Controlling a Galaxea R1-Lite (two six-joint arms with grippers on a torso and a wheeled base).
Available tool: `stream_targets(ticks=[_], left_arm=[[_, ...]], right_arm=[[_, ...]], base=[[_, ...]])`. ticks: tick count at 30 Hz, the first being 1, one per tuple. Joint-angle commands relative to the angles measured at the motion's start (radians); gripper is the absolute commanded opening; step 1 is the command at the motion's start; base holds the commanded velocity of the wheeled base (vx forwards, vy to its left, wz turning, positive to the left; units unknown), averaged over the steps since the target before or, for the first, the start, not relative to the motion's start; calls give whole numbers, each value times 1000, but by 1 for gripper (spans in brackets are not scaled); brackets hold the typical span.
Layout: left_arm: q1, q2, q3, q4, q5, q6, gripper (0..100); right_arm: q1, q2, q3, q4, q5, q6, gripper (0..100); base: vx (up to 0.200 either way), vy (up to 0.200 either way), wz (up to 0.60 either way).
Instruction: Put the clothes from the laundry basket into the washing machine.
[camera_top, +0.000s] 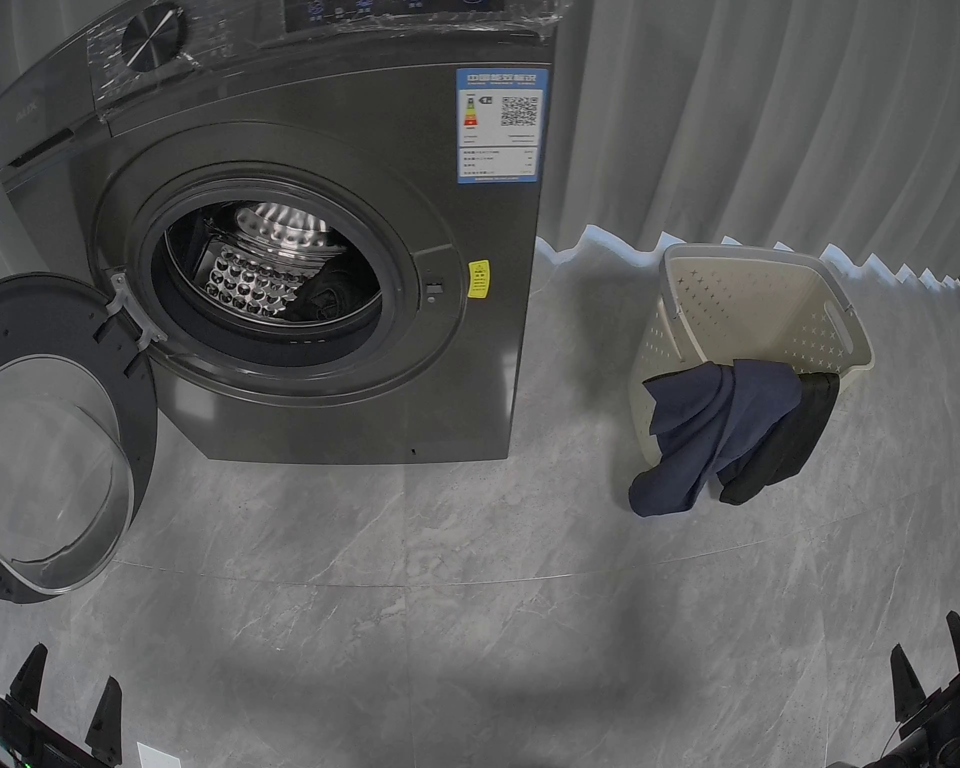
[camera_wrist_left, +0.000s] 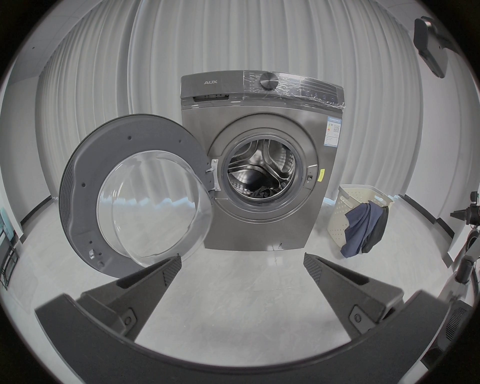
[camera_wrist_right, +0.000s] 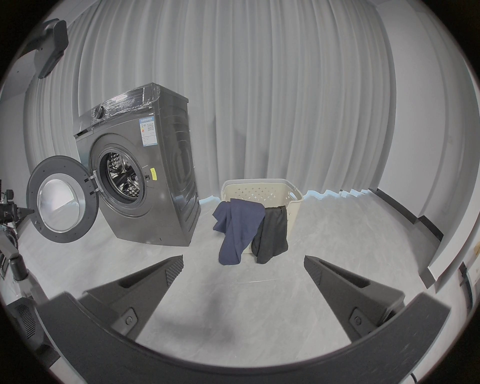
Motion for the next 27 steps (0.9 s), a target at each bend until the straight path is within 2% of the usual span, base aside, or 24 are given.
stream_targets(ticks=[1, 7, 22, 27], left_arm=[[0, -5, 18, 0, 3, -3, 100], [0, -5, 18, 0, 2, 10, 100], [0, -5, 18, 0, -1, -3, 100], [0, -5, 18, 0, -1, -1, 100]], right_arm=[[0, -5, 16, 0, 3, -2, 100], [0, -5, 16, 0, 3, 1, 100], [0, -7, 16, -2, 3, 1, 100], [0, -7, 16, -2, 2, 4, 100]], base=[[0, -200, 0], [0, -200, 0], [0, -200, 0], [0, 0, 0]])
